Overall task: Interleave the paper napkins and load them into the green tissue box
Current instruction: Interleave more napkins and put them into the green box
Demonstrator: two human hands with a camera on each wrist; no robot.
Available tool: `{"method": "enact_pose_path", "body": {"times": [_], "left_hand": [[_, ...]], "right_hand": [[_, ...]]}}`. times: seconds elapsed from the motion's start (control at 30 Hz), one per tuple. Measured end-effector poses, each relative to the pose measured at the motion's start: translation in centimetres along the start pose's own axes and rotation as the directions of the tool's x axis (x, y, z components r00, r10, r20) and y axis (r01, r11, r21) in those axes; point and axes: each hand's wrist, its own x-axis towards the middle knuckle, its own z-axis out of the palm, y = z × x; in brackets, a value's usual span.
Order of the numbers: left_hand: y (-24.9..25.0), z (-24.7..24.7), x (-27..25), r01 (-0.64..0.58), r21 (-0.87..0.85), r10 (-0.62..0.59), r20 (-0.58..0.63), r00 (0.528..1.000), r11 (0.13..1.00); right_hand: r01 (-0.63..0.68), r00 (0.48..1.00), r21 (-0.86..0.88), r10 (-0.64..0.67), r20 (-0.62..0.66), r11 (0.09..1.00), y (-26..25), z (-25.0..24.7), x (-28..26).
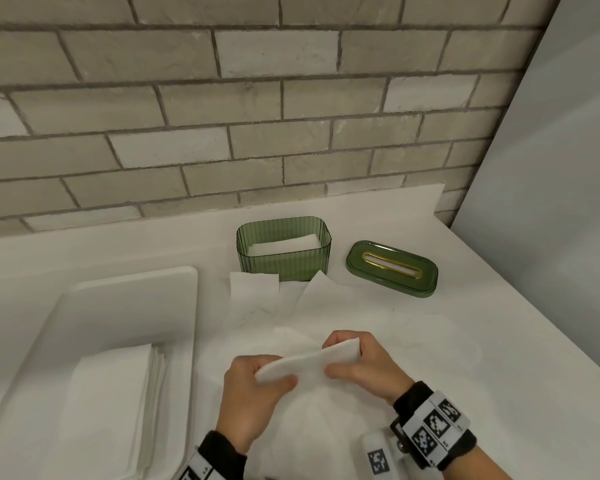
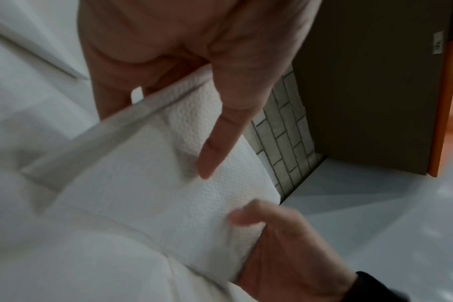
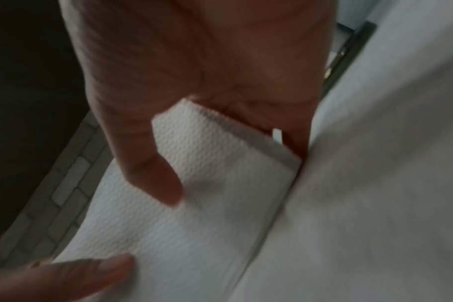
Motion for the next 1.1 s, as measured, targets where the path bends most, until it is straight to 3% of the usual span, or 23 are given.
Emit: {"method": "enact_pose_path", "body": {"times": [0.07, 0.17, 0.27, 0.37, 0.47, 0.57, 0.67, 0.8, 0.9, 1.0, 1.07, 1.1], "left_hand": [[0.2, -0.7, 0.1, -0.014, -0.016, 0.014, 0.005, 1.0, 1.0], [0.6, -1.8, 0.6, -0.048, -0.124, 0.038, -0.085, 0.996, 0.991], [1.0, -2.7, 1.1, -0.071, -0.244, 0.033, -0.156, 0.987, 0.967], [0.8, -3.6, 0.7, -0.102, -0.216, 0.062, -0.183, 0.981, 0.971], [-0.1, -4.3, 0.1, -0.096, -0.172, 0.058, -0.215, 0.975, 0.98], [-1.2, -4.8, -0.3, -0.093, -0.12, 0.062, -0.242, 0.968, 0.988], [-1.9, -5.5, -0.6, -0.106, -0.078, 0.082, -0.27, 0.959, 0.991], [-2.3, -6.1, -0.6, -0.067, 0.024, 0.071, -0.236, 0.969, 0.997], [-2.6, -5.5, -0.3, -0.03, 0.208, 0.054, -0.109, 0.993, 0.978], [-2.4, -4.3, 0.1, -0.078, 0.415, 0.063, 0.05, 0.997, 0.907], [-1.8, -3.4, 0.5, -0.128, 0.531, 0.03, 0.19, 0.981, 0.838], [-1.4, -3.0, 0.7, -0.149, 0.596, -0.013, 0.258, 0.966, 0.789]], "right_hand": [[-0.003, 0.996, -0.123, 0.013, 0.088, 0.992, -0.7, -0.7, 0.4], [0.017, 0.997, -0.074, -0.012, 0.072, 0.997, -3.3, -1.8, 2.5], [0.057, 0.988, -0.062, -0.065, -0.141, 0.996, -7.6, -3.4, 6.7], [0.078, 0.91, 0.026, -0.06, -0.411, 0.997, -11.1, -4.6, 12.1], [0.051, 0.872, 0.05, -0.02, -0.49, 0.997, -12.6, -4.5, 17.1], [-0.053, 0.892, -0.062, 0.019, -0.451, 0.997, -11.8, -3.1, 20.2], [-0.131, 0.929, -0.288, 0.016, -0.37, 0.949, -10.2, -1.8, 21.5], [-0.115, 0.968, -0.657, -0.064, -0.243, 0.745, -9.2, -1.7, 20.8], [-0.048, 0.963, -0.764, -0.172, -0.206, 0.644, -9.2, -2.1, 18.9], [0.078, 0.941, -0.799, -0.308, -0.138, 0.596, -9.5, -2.4, 15.8], [0.094, 0.96, -0.787, -0.264, -0.09, 0.61, -9.7, -2.7, 13.3], [0.07, 0.983, -0.786, -0.176, -0.051, 0.614, -9.8, -3.0, 12.0]]}}
